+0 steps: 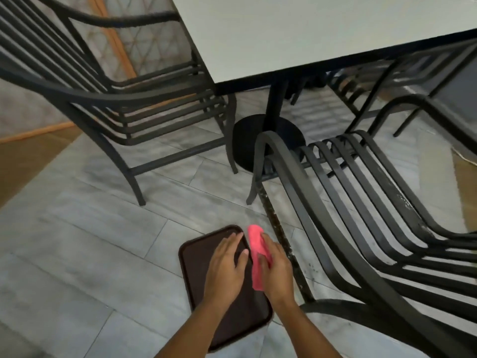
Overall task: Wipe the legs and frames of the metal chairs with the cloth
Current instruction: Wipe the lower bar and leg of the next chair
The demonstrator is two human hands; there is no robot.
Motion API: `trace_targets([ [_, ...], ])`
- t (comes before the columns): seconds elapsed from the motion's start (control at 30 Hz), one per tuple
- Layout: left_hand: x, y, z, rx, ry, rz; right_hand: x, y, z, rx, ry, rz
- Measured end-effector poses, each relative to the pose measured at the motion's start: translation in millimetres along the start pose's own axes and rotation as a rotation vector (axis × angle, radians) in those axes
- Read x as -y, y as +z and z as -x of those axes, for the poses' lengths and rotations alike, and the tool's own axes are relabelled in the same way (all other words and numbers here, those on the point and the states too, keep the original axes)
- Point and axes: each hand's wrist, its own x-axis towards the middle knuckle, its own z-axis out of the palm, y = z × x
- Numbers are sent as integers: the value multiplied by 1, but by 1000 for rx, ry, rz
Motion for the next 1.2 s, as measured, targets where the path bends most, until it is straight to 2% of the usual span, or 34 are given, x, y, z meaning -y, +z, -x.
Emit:
trace_targets([
  [0.3,3,-16,-67,122,182,-61,14,19,-41,-74,44,77],
  [0.57,37,-14,-115,198,326,-123,3,49,-73,-244,-9,83],
  [0.7,60,12,-140,141,344,-81,-23,61,-92,-305,-27,88],
  [0.93,106,81,-197,37,477,-46,-82,78,-120,-423,-153,134],
  [1.2,132,132,-264,-99,588,-35,-107,73,-185,-497,-255,329],
])
